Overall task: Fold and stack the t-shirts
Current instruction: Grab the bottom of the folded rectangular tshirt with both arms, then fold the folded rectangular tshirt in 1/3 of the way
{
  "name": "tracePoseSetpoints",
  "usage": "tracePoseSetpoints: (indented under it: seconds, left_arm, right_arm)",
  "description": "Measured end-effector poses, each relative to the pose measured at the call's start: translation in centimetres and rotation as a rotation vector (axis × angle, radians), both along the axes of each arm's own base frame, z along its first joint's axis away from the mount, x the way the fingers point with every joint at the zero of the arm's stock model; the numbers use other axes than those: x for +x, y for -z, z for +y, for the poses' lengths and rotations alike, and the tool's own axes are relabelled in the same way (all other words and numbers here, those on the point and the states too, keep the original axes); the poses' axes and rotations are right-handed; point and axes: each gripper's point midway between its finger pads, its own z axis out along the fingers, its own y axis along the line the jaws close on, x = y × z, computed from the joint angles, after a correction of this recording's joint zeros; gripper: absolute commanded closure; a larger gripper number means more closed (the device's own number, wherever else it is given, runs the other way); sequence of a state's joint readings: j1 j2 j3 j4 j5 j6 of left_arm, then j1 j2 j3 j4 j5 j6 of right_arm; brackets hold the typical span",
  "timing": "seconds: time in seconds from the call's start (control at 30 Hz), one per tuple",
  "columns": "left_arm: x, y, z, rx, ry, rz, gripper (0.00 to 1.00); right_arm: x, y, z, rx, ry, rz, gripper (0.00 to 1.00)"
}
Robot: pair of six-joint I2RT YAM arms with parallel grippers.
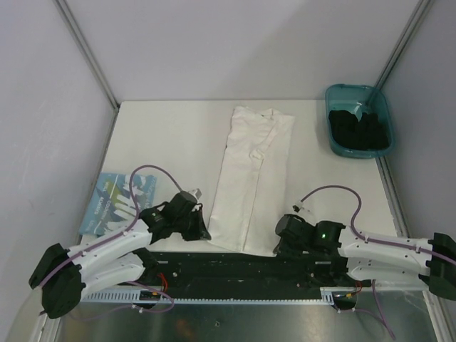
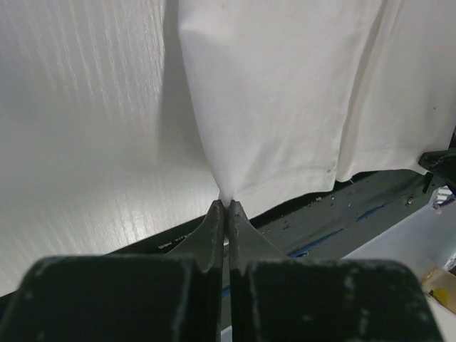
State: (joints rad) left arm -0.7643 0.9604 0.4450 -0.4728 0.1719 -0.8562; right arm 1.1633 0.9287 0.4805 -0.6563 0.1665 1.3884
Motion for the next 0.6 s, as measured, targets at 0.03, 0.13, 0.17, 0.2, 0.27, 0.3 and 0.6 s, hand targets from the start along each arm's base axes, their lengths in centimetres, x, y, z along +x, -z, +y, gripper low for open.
tracePoseSetpoints:
  seconds: [0.03,0.13,0.17,0.2,0.27,0.3,0.6]
  left_arm:
    - [-0.1,-0.1,0.1,0.0,0.0,0.004,1.0]
    - [-0.2,-0.4,0.1,0.003,-0.005,0.013,1.0]
    - [-0.1,-0.7,0.0,0.005,-0.005,0.014,1.0]
    - [0.2,-1.3,-0.3,0.004,-0.006,0.01,1.0]
    - [1.4,-2.7,-1.1,-0.009,-0.011,-0.005,1.0]
    - [2.1,-3.6,-1.7,-0.016,-0.015,-0.018,1.0]
    - [12.2,-8.9,-5.8,-0.013,-0.068,-0.138,1.0]
  right_arm:
    - [-0.2,-0.1,-0.1,0.0,-0.002,0.003,1.0]
    - [-0.3,-0.4,-0.5,-0.004,0.002,0.003,1.0]
    - [0.0,-0.7,-0.7,-0.01,0.012,0.003,1.0]
    - [0.4,-1.2,-0.8,-0.013,0.024,-0.001,1.0]
    - [2.1,-2.8,-0.8,-0.004,0.059,-0.028,1.0]
    - [3.2,-3.7,-0.7,0.004,0.076,-0.046,1.0]
    - [14.2,-6.3,-1.5,-0.041,0.202,-0.171,1.0]
